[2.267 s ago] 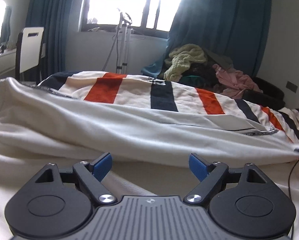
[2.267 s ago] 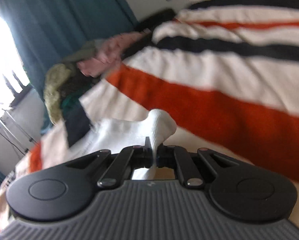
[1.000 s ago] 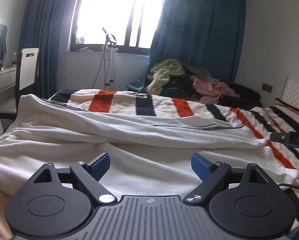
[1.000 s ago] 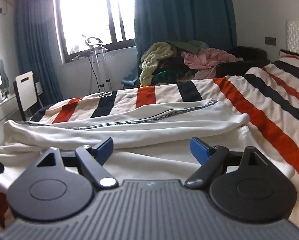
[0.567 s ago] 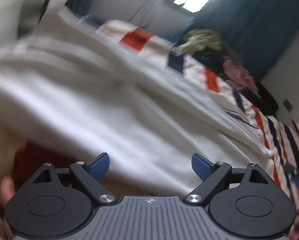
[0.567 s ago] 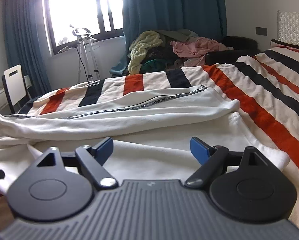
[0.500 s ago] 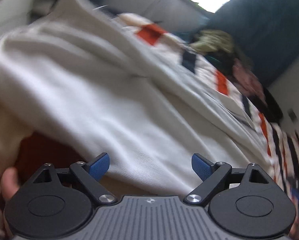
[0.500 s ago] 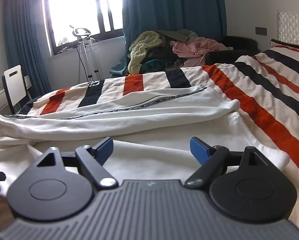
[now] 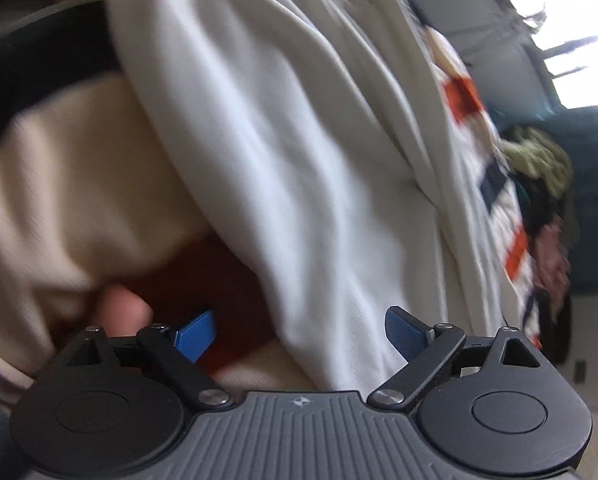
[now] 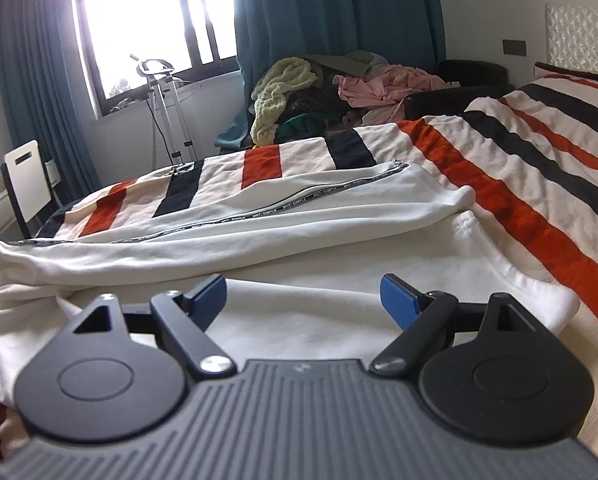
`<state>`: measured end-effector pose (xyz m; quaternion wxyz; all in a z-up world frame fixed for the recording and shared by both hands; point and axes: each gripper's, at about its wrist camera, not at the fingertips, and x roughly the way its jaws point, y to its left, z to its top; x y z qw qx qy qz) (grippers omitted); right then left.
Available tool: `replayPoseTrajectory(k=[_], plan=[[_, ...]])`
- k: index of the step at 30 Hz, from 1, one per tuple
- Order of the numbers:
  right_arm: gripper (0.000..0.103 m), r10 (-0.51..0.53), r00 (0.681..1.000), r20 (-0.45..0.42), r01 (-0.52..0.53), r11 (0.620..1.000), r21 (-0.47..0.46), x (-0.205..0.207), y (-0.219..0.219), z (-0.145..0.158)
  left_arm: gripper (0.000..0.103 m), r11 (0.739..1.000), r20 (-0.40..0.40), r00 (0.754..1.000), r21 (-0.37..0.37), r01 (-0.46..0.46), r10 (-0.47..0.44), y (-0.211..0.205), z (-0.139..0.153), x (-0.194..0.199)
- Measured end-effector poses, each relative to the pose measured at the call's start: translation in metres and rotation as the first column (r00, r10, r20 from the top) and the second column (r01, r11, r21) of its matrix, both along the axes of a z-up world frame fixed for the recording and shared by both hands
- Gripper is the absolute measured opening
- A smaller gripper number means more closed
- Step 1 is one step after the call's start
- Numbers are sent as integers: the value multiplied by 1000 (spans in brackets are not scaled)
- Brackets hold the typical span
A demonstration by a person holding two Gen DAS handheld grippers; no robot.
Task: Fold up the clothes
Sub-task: 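Grasp the sweatpants waistband with the left tool and lift it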
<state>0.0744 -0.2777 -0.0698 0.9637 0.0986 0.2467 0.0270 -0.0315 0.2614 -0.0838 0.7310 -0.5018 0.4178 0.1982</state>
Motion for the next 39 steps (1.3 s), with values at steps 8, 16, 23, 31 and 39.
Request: replayPoseTrajectory(k=[8, 16, 23, 31, 39], plan=[[85, 4, 1000, 11, -4, 1000, -13, -1, 2, 1, 92, 991, -27, 994, 86, -107, 109, 61, 10, 7], [85, -28, 1000, -12, 28, 1000, 3, 3, -4, -2, 90, 997, 124, 991, 53, -62, 55, 68, 9, 18], [85, -83, 995, -54, 86, 995, 52, 7, -14, -11, 87, 993, 301, 951, 68, -95, 71, 63, 28, -3], [85, -109, 992, -62, 111, 993, 32, 7, -14, -13, 83, 964, 130, 955, -38, -263, 265, 93, -3, -17], [85, -134, 989, -66, 138, 989, 58, 6, -21, -13, 74, 969, 227, 944, -4, -246, 241, 92, 13, -11]])
